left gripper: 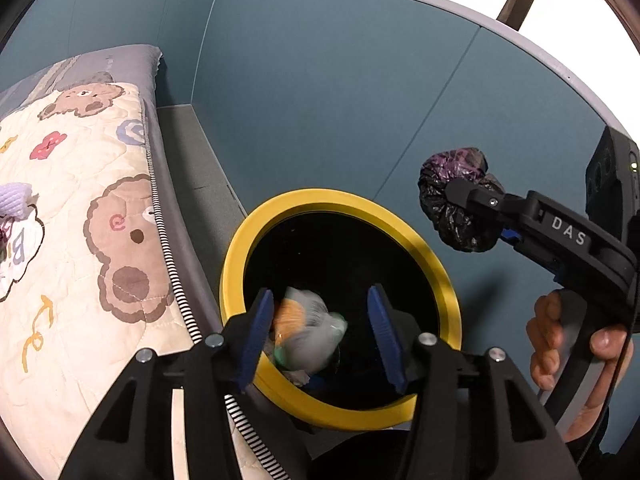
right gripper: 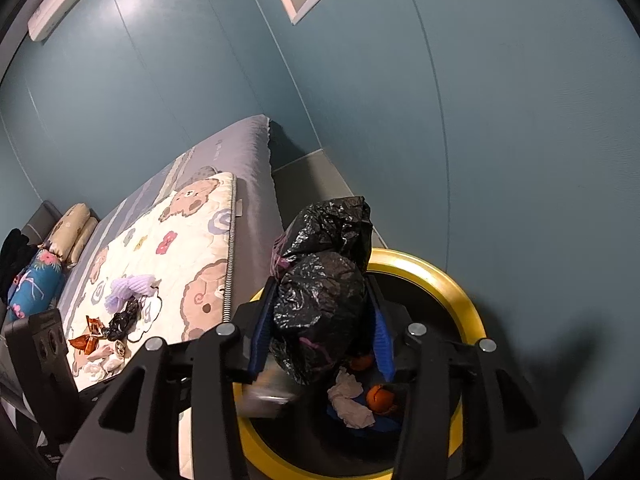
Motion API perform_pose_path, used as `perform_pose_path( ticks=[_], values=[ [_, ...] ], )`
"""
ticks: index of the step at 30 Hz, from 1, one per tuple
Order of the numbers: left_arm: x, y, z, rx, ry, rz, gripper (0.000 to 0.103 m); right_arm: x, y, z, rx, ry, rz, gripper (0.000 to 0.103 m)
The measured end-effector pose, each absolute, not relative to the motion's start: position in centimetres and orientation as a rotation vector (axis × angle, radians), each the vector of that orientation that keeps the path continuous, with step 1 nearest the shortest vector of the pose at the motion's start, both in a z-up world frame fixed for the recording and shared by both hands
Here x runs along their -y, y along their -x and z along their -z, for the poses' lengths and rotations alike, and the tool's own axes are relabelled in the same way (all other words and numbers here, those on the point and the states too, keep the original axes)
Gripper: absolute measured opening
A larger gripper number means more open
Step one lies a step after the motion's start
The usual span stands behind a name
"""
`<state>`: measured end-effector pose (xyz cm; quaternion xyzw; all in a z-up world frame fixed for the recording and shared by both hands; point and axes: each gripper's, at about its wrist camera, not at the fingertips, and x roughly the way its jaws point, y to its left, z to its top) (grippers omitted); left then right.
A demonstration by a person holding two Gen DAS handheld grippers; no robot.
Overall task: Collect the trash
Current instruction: 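Open the left tool to drop the wrapper while the right tool drops the black bag, then move both open tools back over the bed toward the tissues and bag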
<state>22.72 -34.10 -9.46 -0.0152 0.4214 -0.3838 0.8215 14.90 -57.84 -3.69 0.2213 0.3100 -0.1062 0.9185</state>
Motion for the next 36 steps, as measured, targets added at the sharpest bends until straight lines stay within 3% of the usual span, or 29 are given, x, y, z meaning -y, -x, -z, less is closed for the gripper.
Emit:
perform_pose_path(
  ticks=[9,26,36],
  values=[
    [31.8,-22.2,8.2,-0.855,0.055,0.79,0.068,57.6,-14.4,3.3,-0.641,-0.459,0.232,0.059],
    [22.0,-21.5,6.3,-0.748,0.086,0.63,0.083,51.3,-14.9,2.0,-0.653,-0.398,0.118,0.059],
    [14.7,-21.8,5.1,-0.7,0.106,0.514,0.091,43.5,-16.9,-0.3,-0.637,-0.306,-0.004,0.064]
  ],
)
